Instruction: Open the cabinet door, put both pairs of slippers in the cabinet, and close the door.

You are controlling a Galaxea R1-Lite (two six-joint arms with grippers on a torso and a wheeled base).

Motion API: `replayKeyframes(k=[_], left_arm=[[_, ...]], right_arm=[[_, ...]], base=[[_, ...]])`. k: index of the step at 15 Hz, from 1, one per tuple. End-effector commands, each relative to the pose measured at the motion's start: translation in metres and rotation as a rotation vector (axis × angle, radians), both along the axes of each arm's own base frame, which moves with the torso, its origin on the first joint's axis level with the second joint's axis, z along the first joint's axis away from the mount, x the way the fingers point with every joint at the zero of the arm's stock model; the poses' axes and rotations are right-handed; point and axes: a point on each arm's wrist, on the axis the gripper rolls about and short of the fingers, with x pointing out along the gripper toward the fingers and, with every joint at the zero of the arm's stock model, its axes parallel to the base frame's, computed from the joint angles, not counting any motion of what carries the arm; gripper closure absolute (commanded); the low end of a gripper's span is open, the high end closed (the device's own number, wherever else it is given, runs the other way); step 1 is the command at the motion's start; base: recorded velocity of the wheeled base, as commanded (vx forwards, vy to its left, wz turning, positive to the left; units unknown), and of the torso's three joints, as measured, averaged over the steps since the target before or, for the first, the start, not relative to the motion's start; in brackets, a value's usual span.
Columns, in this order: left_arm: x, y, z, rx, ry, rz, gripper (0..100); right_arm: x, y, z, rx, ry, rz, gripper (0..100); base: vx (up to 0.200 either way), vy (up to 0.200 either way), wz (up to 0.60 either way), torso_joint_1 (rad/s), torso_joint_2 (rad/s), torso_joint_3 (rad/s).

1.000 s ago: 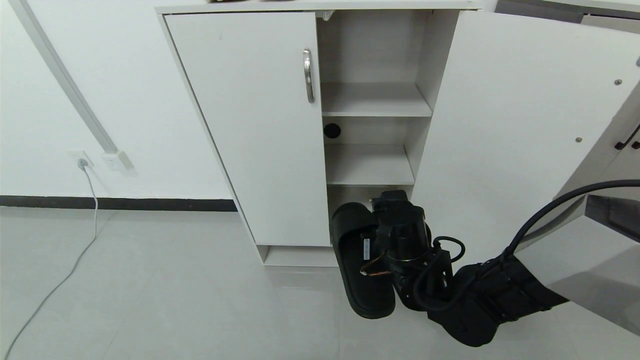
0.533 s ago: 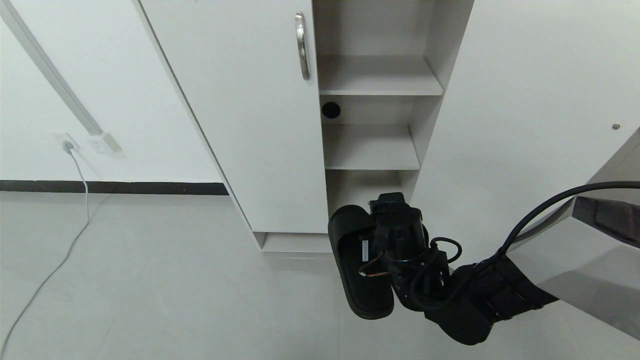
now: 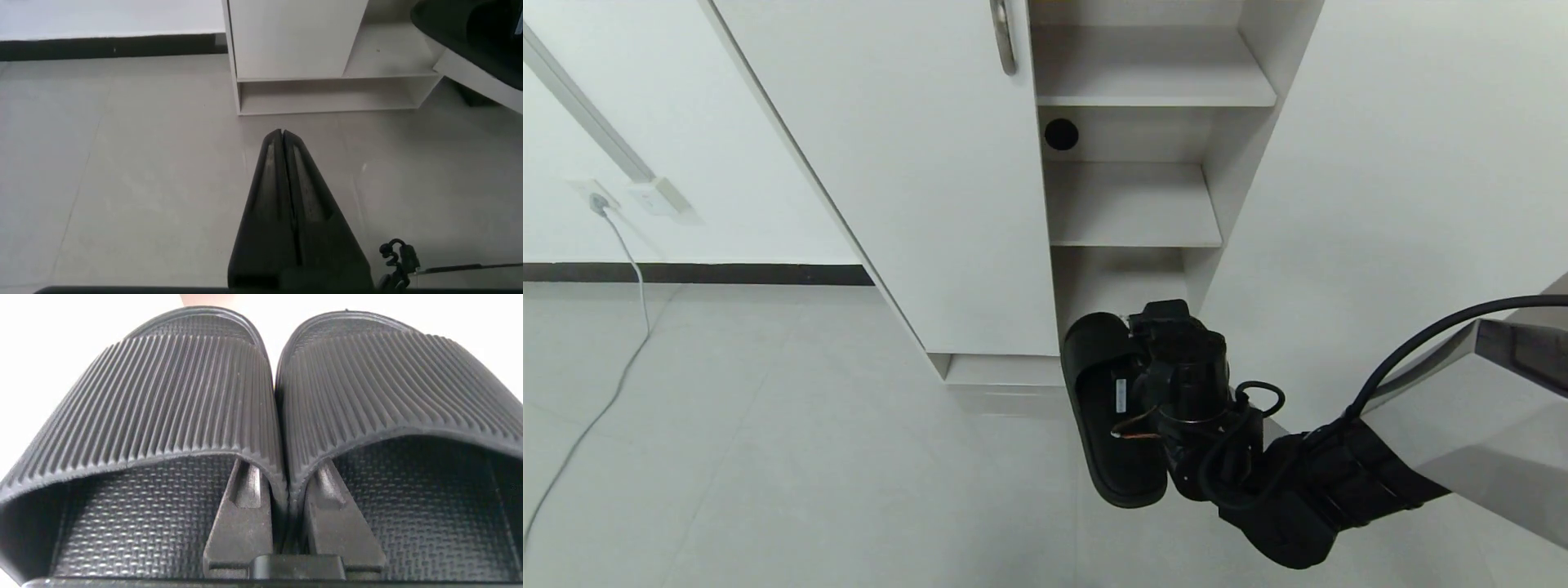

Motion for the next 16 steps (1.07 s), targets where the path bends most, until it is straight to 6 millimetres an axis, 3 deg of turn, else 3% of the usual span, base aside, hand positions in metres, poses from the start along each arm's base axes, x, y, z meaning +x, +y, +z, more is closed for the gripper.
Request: replayKeyframes(k=[1, 7, 16], left_arm=[[0.000, 0.000, 0.000, 0.001, 0.001, 0.001, 100], [0.000, 0.000, 0.000, 0.001, 0.001, 0.001, 100], [0.000, 0.000, 0.000, 0.001, 0.001, 0.001, 100]], right_arm=[[-0.003, -0.004, 0.009, 0.006, -0.077, -0.005, 100], [-0.004, -0.007, 0.024, 0.026, -0.223, 0.004, 100], [-0.010, -0.007, 0.036, 0.055, -0.282, 0.001, 100]], base=[[0.000, 0.000, 0.00, -0.002, 0.00, -0.203], [0.000, 0.000, 0.00, 0.005, 0.00, -0.168], [0.000, 0.000, 0.00, 0.000, 0.00, 0.000]])
